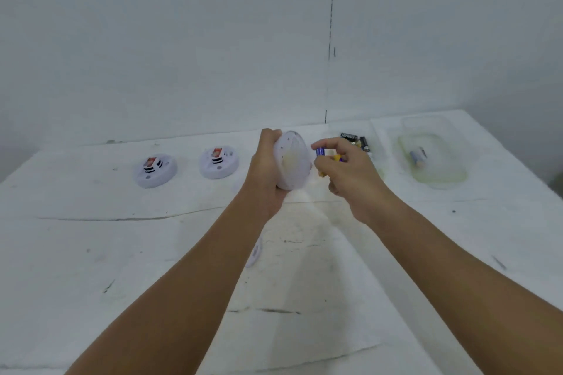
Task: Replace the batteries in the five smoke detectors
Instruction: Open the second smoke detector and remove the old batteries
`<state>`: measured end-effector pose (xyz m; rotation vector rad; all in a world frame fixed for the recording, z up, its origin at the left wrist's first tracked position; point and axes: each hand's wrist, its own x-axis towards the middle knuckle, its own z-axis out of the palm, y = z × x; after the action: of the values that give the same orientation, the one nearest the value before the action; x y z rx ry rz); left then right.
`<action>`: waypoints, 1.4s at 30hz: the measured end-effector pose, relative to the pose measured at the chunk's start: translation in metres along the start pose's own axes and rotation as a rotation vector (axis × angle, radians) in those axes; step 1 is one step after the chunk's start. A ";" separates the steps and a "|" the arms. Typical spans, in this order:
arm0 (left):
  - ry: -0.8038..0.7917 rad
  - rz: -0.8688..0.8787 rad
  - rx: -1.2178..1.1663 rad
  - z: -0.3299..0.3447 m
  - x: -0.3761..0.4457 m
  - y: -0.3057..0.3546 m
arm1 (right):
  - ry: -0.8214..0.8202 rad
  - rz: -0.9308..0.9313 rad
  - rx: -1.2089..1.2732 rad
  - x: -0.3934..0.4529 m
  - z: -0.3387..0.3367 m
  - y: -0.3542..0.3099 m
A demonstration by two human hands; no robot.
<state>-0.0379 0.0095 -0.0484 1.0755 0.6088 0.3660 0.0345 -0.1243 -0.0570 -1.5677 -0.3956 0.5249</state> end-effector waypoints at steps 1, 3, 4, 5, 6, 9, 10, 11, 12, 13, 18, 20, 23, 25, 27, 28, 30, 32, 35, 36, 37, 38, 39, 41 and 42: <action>-0.029 -0.014 0.023 0.012 0.002 -0.003 | 0.035 -0.034 -0.029 0.002 -0.013 -0.001; -0.110 -0.027 0.053 0.037 0.005 -0.007 | 0.113 -0.089 -0.061 0.005 -0.041 -0.002; -0.138 -0.030 0.067 0.048 0.006 -0.009 | 0.148 -0.112 -0.080 0.007 -0.056 -0.004; -0.146 -0.038 0.081 0.062 0.006 -0.011 | 0.187 -0.129 -0.118 0.009 -0.073 -0.005; -0.145 -0.044 0.085 0.072 0.007 -0.013 | 0.218 -0.143 -0.169 0.011 -0.087 -0.005; -0.132 -0.075 0.080 0.093 0.013 -0.019 | 0.307 -0.178 -0.322 0.023 -0.127 -0.004; -0.135 -0.083 0.086 0.100 0.014 -0.020 | 0.339 -0.186 -0.374 0.028 -0.140 -0.004; -0.145 -0.081 0.088 0.106 0.015 -0.021 | 0.365 -0.183 -0.423 0.033 -0.152 -0.003; -0.152 -0.076 0.086 0.111 0.016 -0.022 | 0.381 -0.178 -0.470 0.039 -0.162 -0.003; -0.164 -0.072 0.076 0.115 0.018 -0.023 | 0.385 -0.170 -0.519 0.046 -0.171 -0.003; -0.155 -0.069 0.076 0.126 0.023 -0.026 | 0.336 -0.099 -0.840 0.079 -0.196 0.003; -0.147 -0.073 0.089 0.128 0.026 -0.025 | 0.311 -0.068 -0.904 0.088 -0.201 0.004; -0.143 -0.072 0.114 0.128 0.031 -0.023 | 0.266 -0.042 -0.997 0.098 -0.207 0.006; -0.146 -0.067 0.128 0.128 0.033 -0.022 | 0.204 -0.015 -1.061 0.103 -0.211 0.008; -0.148 -0.066 0.139 0.128 0.035 -0.021 | 0.164 0.006 -1.075 0.108 -0.217 0.009; -0.146 -0.068 0.142 0.128 0.036 -0.021 | 0.163 0.005 -1.068 0.110 -0.219 0.009; -0.140 -0.066 0.146 0.128 0.037 -0.022 | 0.183 -0.010 -1.042 0.111 -0.221 0.006; -0.147 -0.061 0.148 0.127 0.039 -0.023 | 0.202 -0.018 -0.998 0.111 -0.219 0.004; -0.165 -0.068 0.160 0.124 0.043 -0.025 | 0.176 0.050 -0.897 0.109 -0.215 0.002; -0.172 -0.072 0.163 0.123 0.044 -0.025 | 0.167 0.079 -0.862 0.110 -0.214 0.002; -0.177 -0.077 0.160 0.123 0.044 -0.026 | 0.157 0.105 -0.825 0.110 -0.214 0.003; -0.179 -0.080 0.157 0.122 0.043 -0.025 | 0.146 0.124 -0.794 0.110 -0.214 0.003; -0.182 -0.082 0.152 0.122 0.043 -0.025 | 0.133 0.138 -0.773 0.110 -0.214 0.003; -0.190 -0.078 0.142 0.119 0.043 -0.024 | 0.110 0.153 -0.769 0.109 -0.214 0.002; -0.185 -0.076 0.142 0.117 0.044 -0.024 | 0.106 0.153 -0.776 0.109 -0.213 0.001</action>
<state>0.0688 -0.0591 -0.0428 1.2033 0.5142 0.1558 0.2428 -0.2425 -0.0637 -2.3778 -0.4243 0.4196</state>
